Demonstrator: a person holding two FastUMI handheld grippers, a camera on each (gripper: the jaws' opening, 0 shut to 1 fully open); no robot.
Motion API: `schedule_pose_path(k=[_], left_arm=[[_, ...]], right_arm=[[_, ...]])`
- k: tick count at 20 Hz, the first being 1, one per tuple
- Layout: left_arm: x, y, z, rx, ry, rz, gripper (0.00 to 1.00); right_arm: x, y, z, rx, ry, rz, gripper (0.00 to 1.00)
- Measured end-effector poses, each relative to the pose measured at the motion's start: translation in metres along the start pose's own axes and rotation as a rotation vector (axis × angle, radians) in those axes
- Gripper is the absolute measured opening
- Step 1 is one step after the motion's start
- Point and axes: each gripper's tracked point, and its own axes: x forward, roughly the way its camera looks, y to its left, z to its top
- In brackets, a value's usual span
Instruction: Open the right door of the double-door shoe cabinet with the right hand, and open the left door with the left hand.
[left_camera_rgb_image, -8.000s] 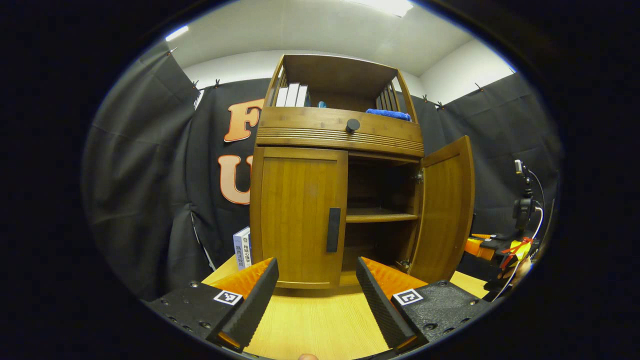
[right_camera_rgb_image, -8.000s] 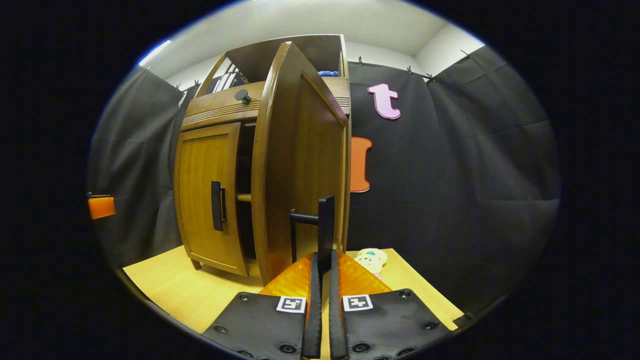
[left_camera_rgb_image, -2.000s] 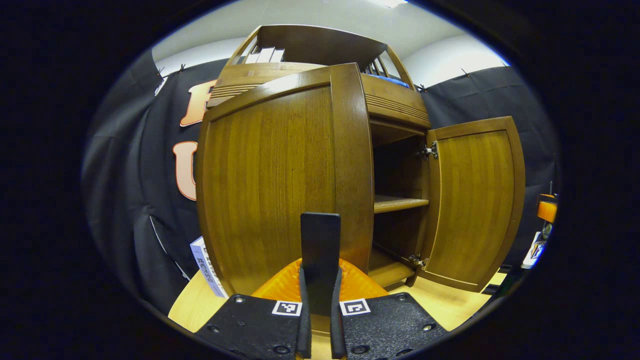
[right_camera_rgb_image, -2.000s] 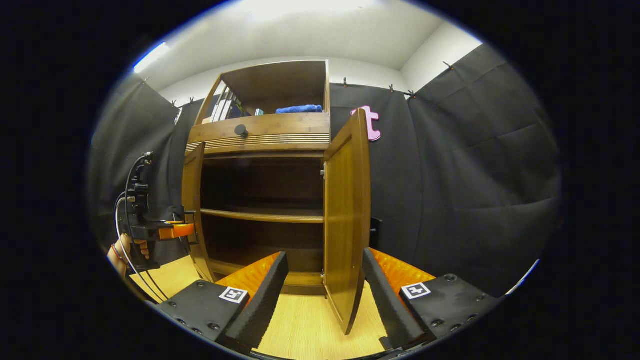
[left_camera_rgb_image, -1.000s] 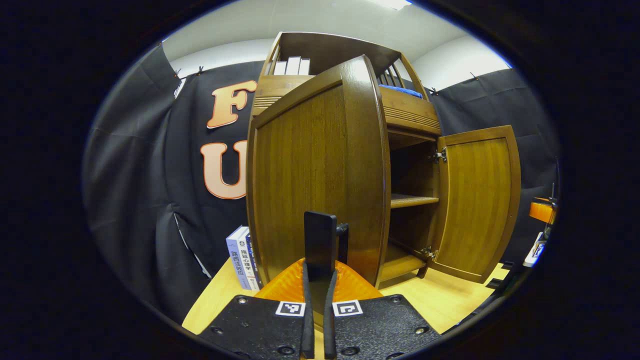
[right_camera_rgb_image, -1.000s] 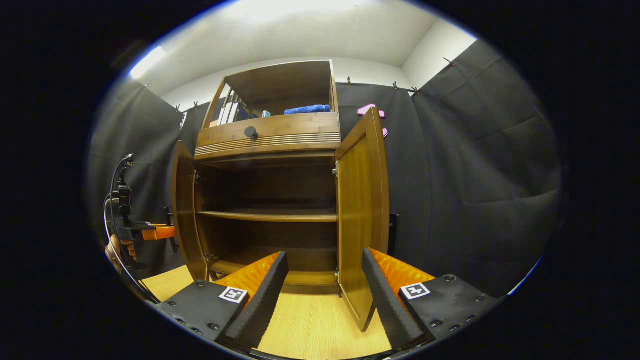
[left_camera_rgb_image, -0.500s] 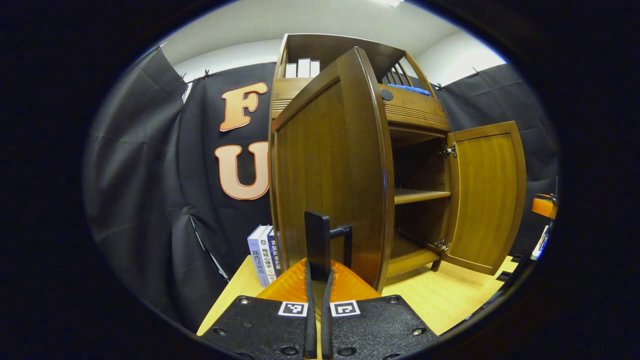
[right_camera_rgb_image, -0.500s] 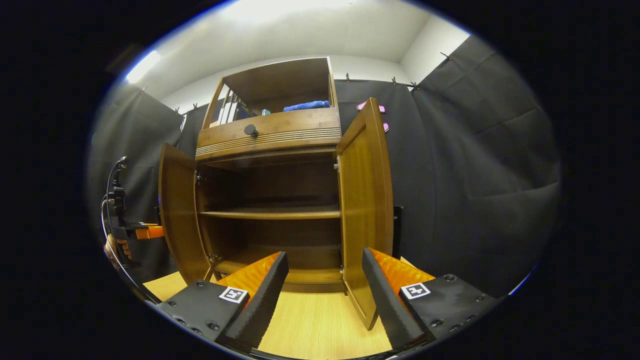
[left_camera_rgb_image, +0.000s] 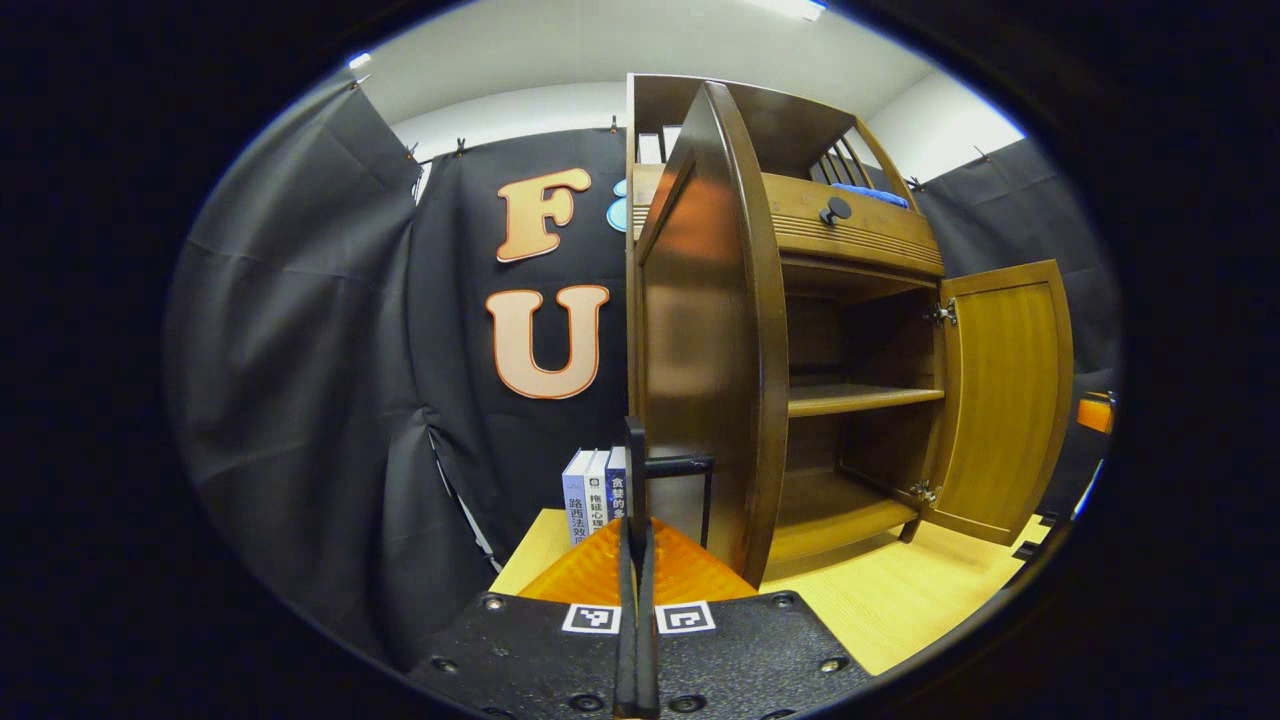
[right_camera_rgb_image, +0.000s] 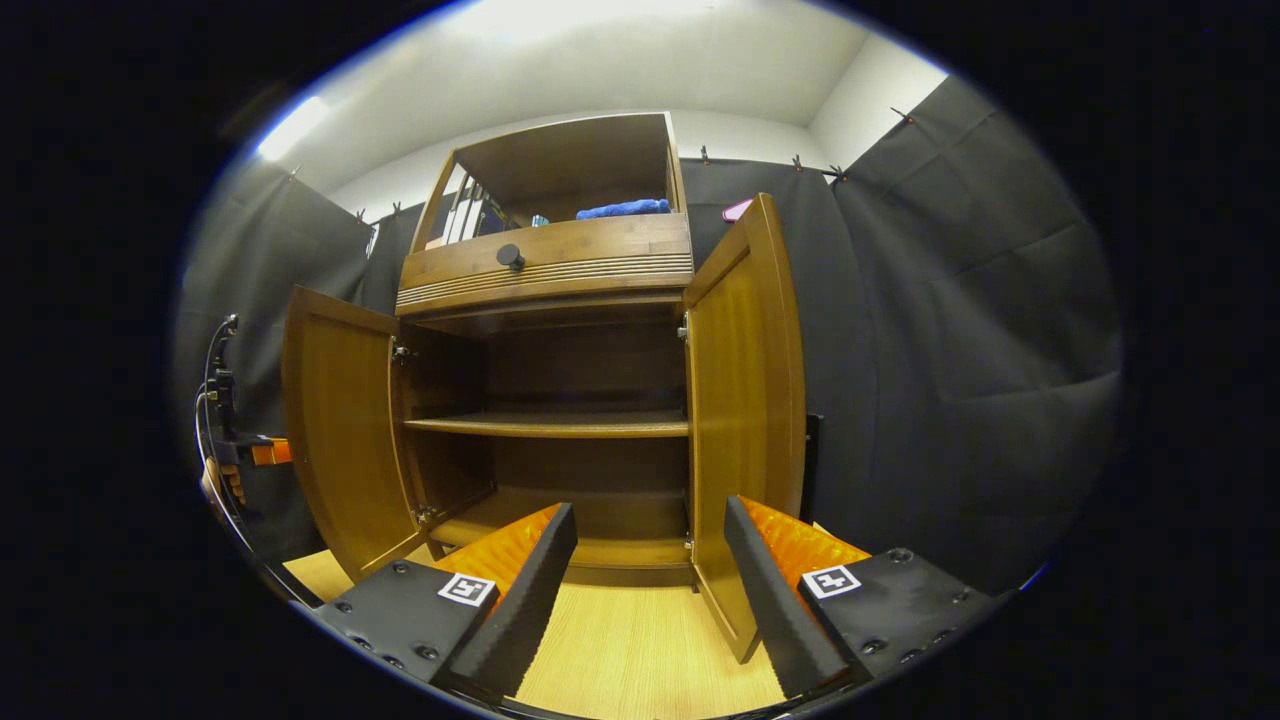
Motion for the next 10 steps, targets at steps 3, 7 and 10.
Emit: schedule_pose_path(k=[3, 7, 10], left_arm=[[0.001, 0.010, -0.001, 0.011, 0.002, -0.002, 0.00], [0.002, 0.025, -0.015, 0.006, 0.032, 0.024, 0.00], [0.004, 0.038, -0.014, -0.040, 0.020, 0.013, 0.00]], right_arm=[[0.002, 0.005, -0.002, -0.002, 0.006, 0.004, 0.96], [0.002, 0.009, -0.002, -0.007, 0.003, 0.008, 0.96], [0.004, 0.010, -0.003, -0.007, 0.006, 0.007, 0.96]])
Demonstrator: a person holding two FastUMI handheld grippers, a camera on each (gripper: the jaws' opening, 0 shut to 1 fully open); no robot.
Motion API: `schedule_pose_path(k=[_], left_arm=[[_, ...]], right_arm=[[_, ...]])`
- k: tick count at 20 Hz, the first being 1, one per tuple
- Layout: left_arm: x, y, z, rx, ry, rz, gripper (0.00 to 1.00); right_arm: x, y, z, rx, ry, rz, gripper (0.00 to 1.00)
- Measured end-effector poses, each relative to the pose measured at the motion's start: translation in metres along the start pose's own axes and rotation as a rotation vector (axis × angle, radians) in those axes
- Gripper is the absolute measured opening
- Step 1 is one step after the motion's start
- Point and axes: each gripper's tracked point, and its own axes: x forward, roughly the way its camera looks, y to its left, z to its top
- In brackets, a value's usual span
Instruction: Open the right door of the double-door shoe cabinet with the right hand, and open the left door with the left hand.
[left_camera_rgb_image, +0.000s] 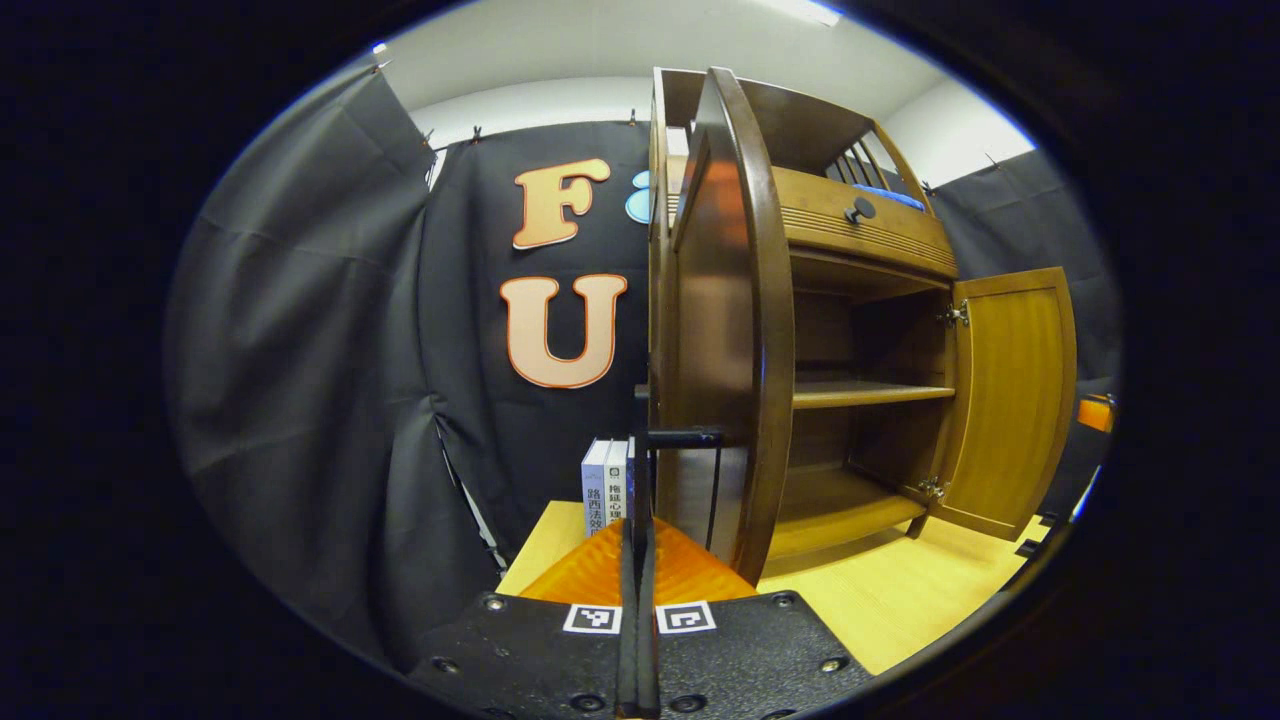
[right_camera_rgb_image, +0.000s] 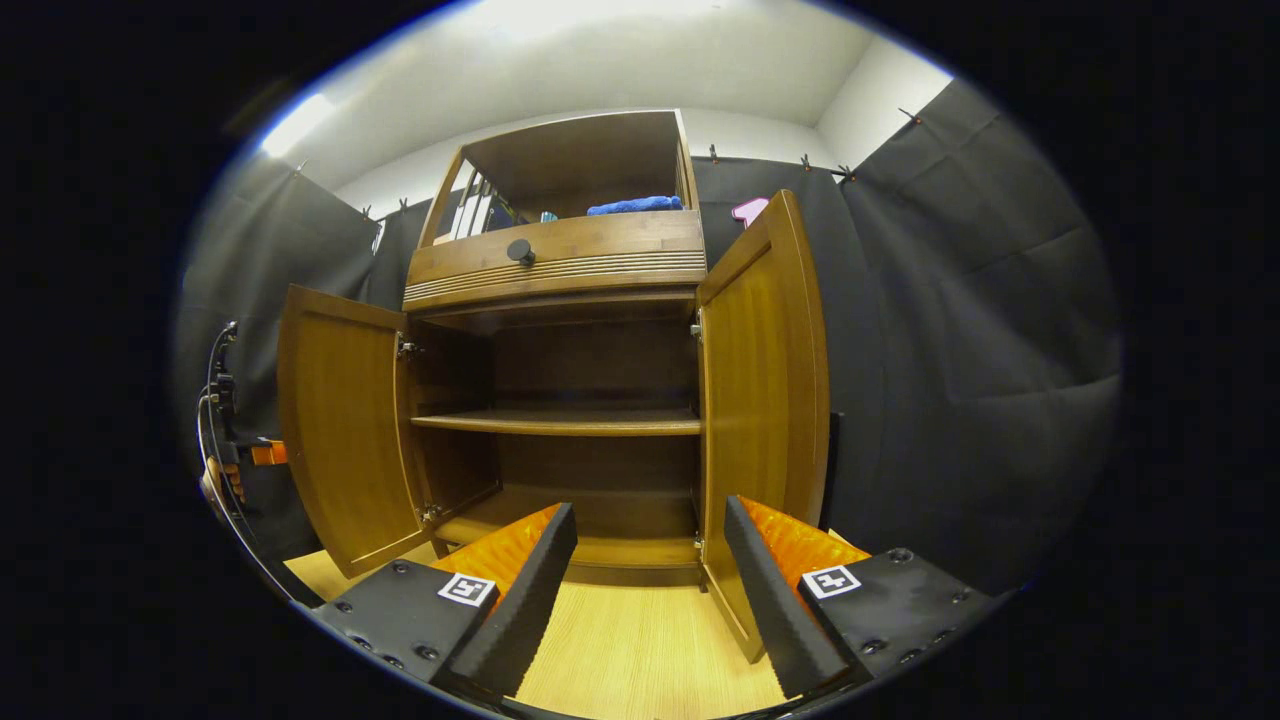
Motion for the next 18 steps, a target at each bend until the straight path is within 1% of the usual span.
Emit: schedule_pose_path(k=[2, 3, 4, 5, 7, 10, 12, 13, 15, 18], left_arm=[[-0.001, 0.006, 0.000, -0.007, 0.000, -0.010, 0.00], [-0.001, 0.008, 0.001, -0.007, -0.002, -0.014, 0.00], [0.000, 0.007, 0.001, -0.010, -0.002, -0.018, 0.00], [0.000, 0.005, -0.001, -0.010, 0.000, -0.019, 0.00], [-0.003, 0.000, -0.001, -0.020, 0.000, -0.019, 0.00], [-0.015, 0.002, -0.002, -0.033, 0.004, 0.021, 0.00], [-0.032, 0.002, 0.000, -0.046, 0.006, 0.047, 0.00], [-0.039, 0.001, 0.002, -0.054, 0.002, 0.052, 0.00], [-0.052, -0.009, 0.004, -0.077, -0.007, 0.038, 0.00], [-0.080, -0.018, 0.009, -0.104, -0.017, 0.047, 0.01]], right_arm=[[0.002, 0.000, -0.001, -0.008, 0.001, -0.004, 0.96], [0.003, 0.000, -0.001, -0.010, 0.000, -0.008, 0.90], [0.004, 0.000, -0.001, -0.010, 0.001, -0.010, 0.89], [0.005, 0.001, -0.002, -0.006, 0.003, -0.009, 0.96], [0.005, 0.001, -0.005, -0.002, 0.012, -0.008, 0.96], [0.007, -0.003, -0.007, -0.012, 0.019, -0.015, 0.96], [0.009, -0.004, -0.008, -0.012, 0.024, -0.016, 0.96], [0.009, -0.004, -0.008, -0.010, 0.025, -0.015, 0.96], [0.009, -0.005, -0.008, -0.008, 0.024, -0.011, 0.96], [0.009, -0.007, -0.010, -0.006, 0.031, -0.010, 0.96]])
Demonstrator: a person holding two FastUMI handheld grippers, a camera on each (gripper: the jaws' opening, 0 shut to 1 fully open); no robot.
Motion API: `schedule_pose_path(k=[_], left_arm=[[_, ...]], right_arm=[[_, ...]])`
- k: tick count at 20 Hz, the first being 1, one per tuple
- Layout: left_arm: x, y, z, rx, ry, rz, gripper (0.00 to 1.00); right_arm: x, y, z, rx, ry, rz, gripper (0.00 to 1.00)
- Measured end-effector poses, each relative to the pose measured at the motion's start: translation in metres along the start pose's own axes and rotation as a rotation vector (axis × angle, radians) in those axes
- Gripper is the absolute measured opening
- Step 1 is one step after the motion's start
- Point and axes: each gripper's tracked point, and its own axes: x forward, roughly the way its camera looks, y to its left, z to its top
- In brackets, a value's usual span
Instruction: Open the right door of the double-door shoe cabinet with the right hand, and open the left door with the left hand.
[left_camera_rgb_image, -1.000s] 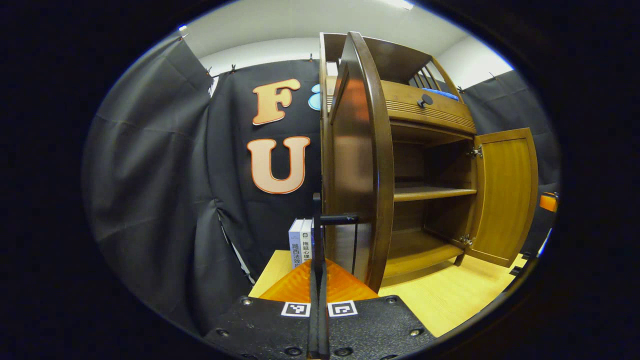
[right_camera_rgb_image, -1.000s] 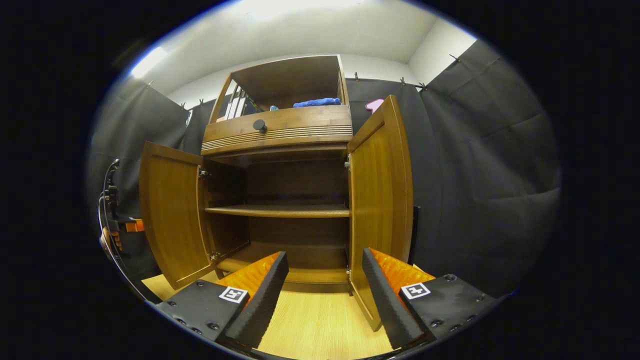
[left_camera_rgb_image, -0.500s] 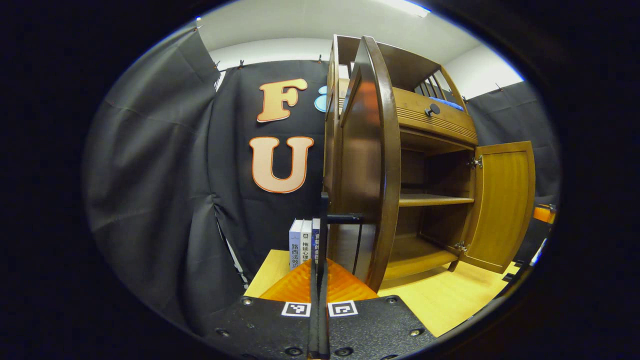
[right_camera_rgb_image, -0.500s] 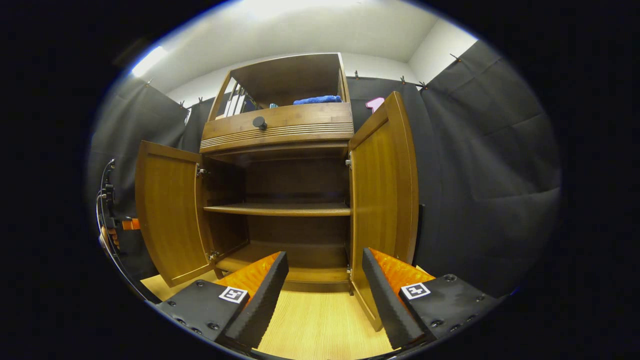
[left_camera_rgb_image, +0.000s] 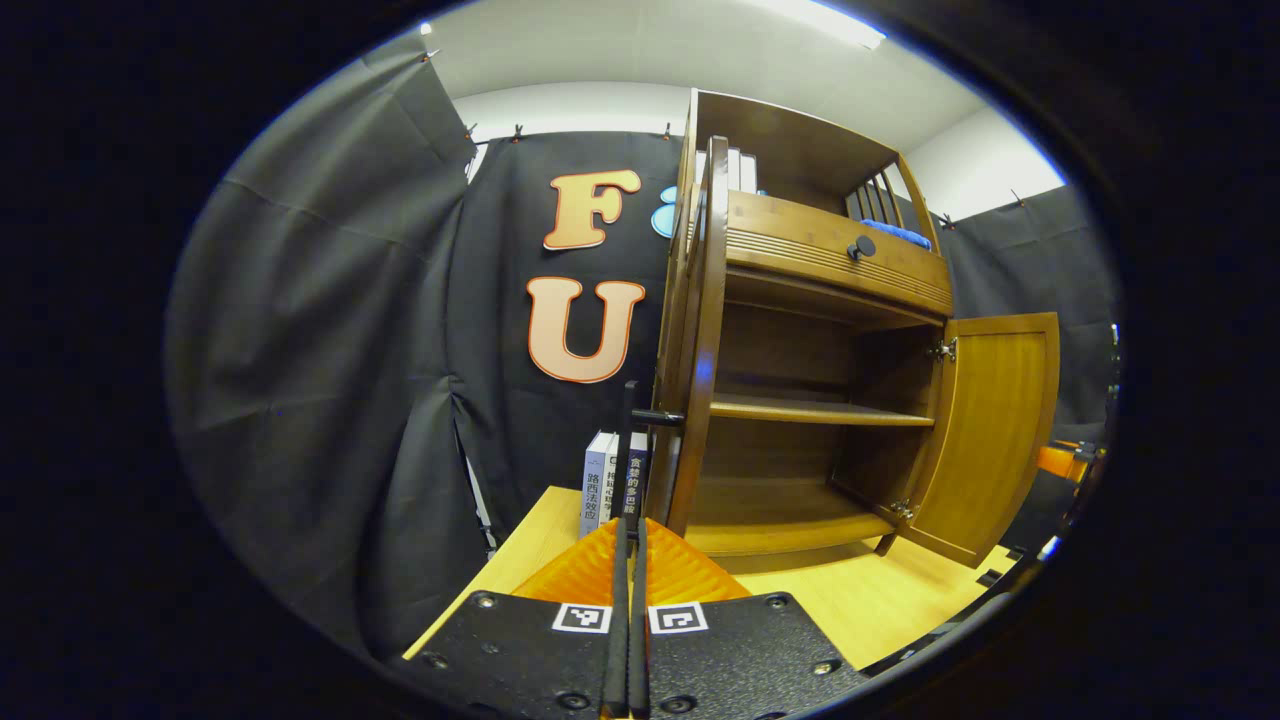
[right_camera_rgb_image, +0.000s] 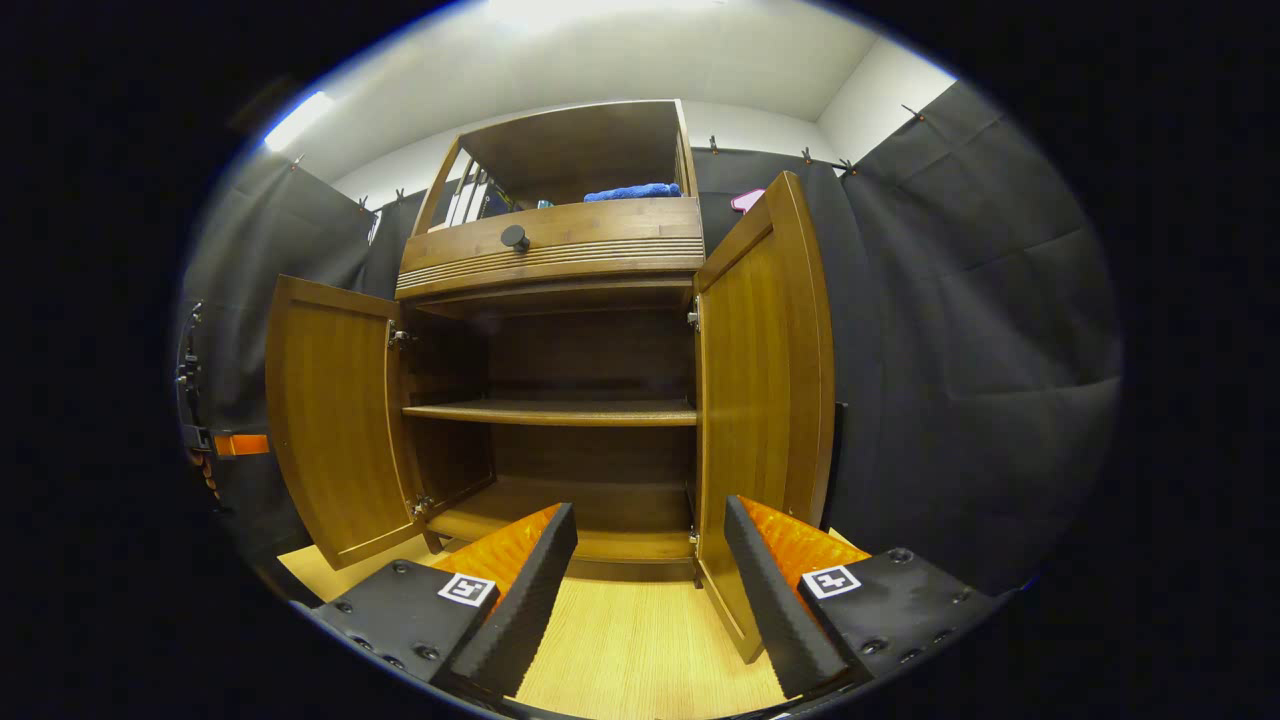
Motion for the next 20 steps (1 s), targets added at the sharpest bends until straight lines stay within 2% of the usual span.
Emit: schedule_pose_path(k=[1, 2, 3, 5, 6, 7, 11, 13, 14, 15, 16, 20], left_arm=[[-0.004, -0.005, 0.002, -0.002, -0.005, -0.001, 0.02], [-0.010, -0.008, 0.005, 0.001, -0.009, 0.008, 0.14], [-0.014, -0.012, 0.009, 0.006, -0.017, 0.017, 0.10], [-0.021, -0.018, 0.020, 0.013, -0.035, 0.038, 0.27], [-0.025, -0.023, 0.026, 0.014, -0.042, 0.050, 0.36], [-0.029, -0.030, 0.030, 0.013, -0.054, 0.047, 0.26], [-0.041, -0.062, 0.044, 0.013, -0.078, 0.024, 0.59], [-0.045, -0.077, 0.052, 0.016, -0.092, 0.008, 0.67], [-0.045, -0.086, 0.054, 0.024, -0.101, -0.001, 0.74], [-0.047, -0.090, 0.060, 0.031, -0.115, -0.003, 0.82], [-0.048, -0.097, 0.064, 0.036, -0.131, -0.005, 0.90], [-0.047, -0.116, 0.073, 0.044, -0.157, -0.020, 0.92]], right_arm=[[0.000, -0.001, 0.000, 0.003, 0.003, 0.000, 0.96], [0.000, -0.002, -0.001, 0.006, 0.006, 0.002, 0.96], [0.000, -0.002, 0.000, 0.009, 0.006, 0.003, 0.96], [-0.004, -0.003, 0.001, 0.008, 0.002, 0.004, 0.96], [-0.006, -0.004, 0.003, 0.006, -0.002, 0.005, 0.90], [-0.008, -0.004, 0.003, 0.005, -0.005, 0.007, 0.90], [-0.016, -0.008, 0.009, 0.001, -0.020, 0.010, 0.89], [-0.020, -0.013, 0.010, 0.004, -0.027, 0.009, 0.89], [-0.022, -0.016, 0.010, 0.006, -0.028, 0.008, 0.89], [-0.024, -0.018, 0.009, 0.007, -0.028, 0.006, 0.96], [-0.025, -0.022, 0.009, 0.007, -0.028, 0.002, 0.96], [-0.029, -0.039, 0.010, 0.013, -0.030, -0.022, 0.96]])
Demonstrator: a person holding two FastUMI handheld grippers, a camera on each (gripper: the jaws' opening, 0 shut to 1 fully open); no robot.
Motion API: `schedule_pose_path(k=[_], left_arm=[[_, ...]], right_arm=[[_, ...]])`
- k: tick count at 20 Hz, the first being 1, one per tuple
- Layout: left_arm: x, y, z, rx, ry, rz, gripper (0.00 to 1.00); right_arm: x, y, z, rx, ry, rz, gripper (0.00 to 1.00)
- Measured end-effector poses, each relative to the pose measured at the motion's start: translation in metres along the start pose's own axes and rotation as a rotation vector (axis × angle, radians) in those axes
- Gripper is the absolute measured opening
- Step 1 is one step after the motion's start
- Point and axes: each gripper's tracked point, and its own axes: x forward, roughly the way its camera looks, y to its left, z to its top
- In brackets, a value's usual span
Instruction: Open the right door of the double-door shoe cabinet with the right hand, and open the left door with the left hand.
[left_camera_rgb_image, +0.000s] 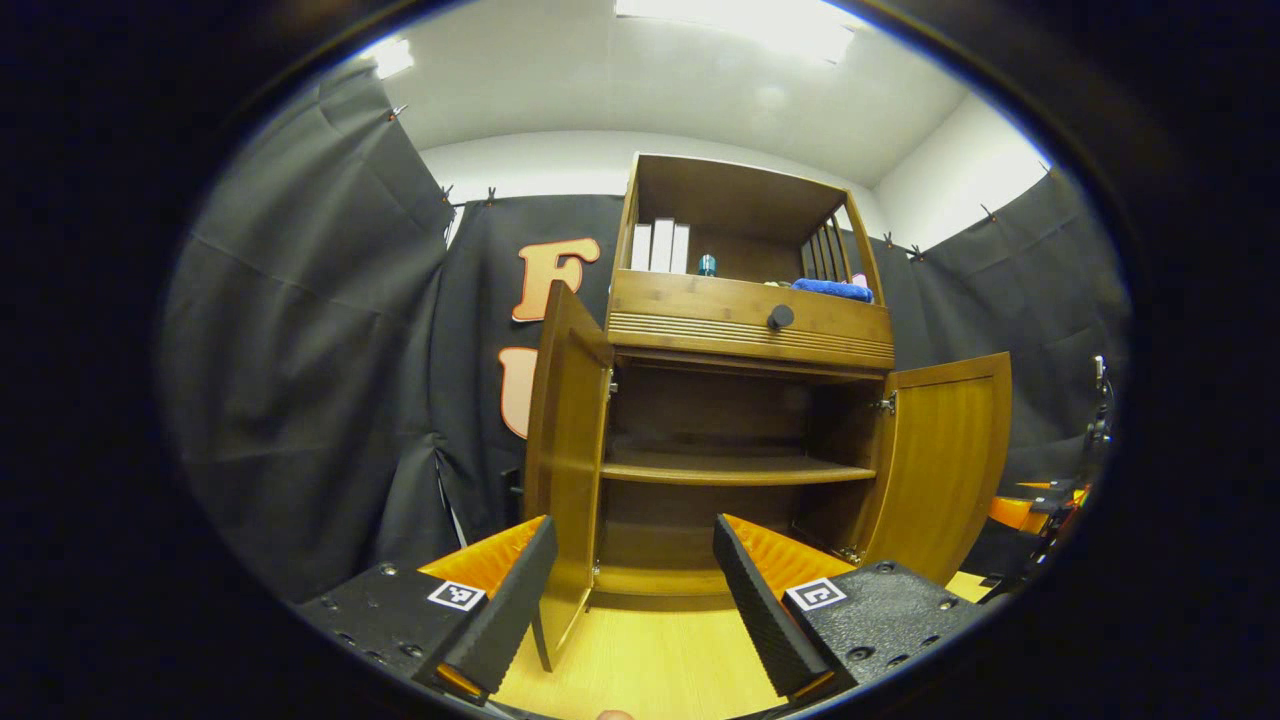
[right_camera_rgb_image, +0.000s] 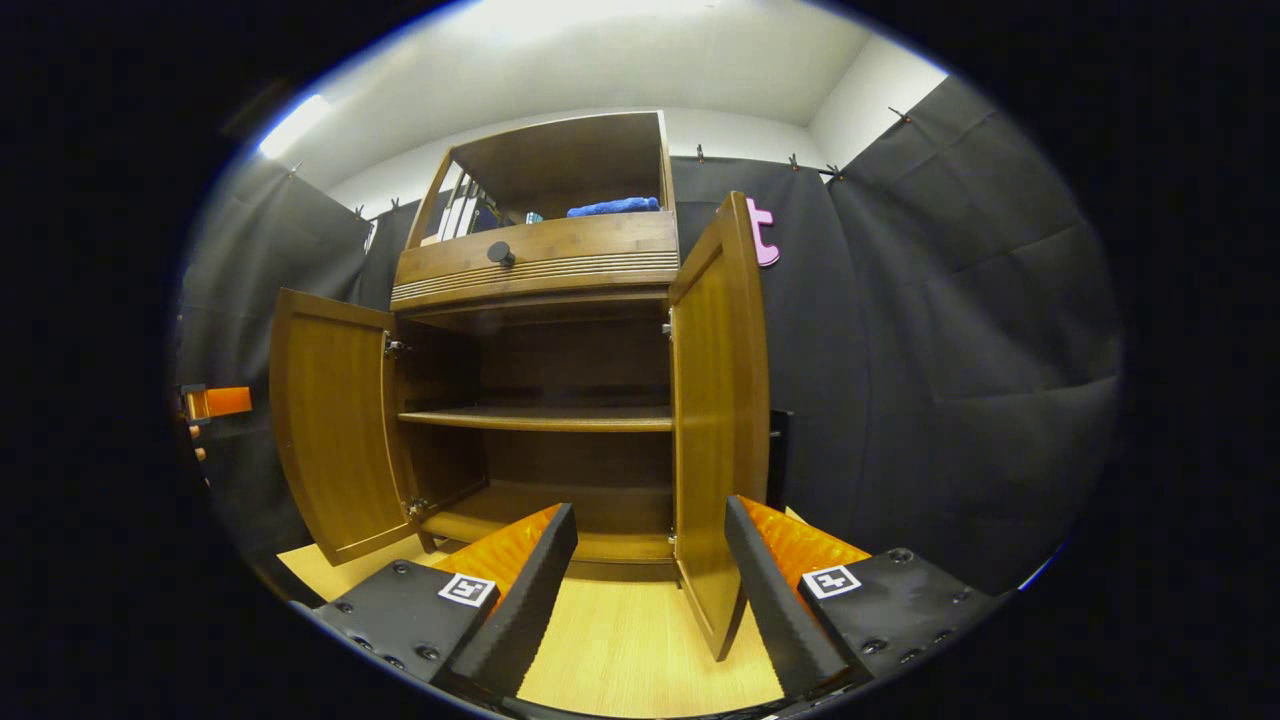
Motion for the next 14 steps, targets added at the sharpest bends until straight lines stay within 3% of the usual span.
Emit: schedule_pose_path(k=[6, 14], left_arm=[[0.009, -0.022, -0.004, 0.012, 0.015, -0.038, 0.94], [0.014, -0.028, 0.002, 0.016, -0.010, -0.030, 0.92]], right_arm=[[-0.003, -0.016, 0.000, 0.015, -0.008, -0.021, 0.96], [-0.003, -0.024, -0.001, 0.003, -0.015, -0.033, 0.96]])
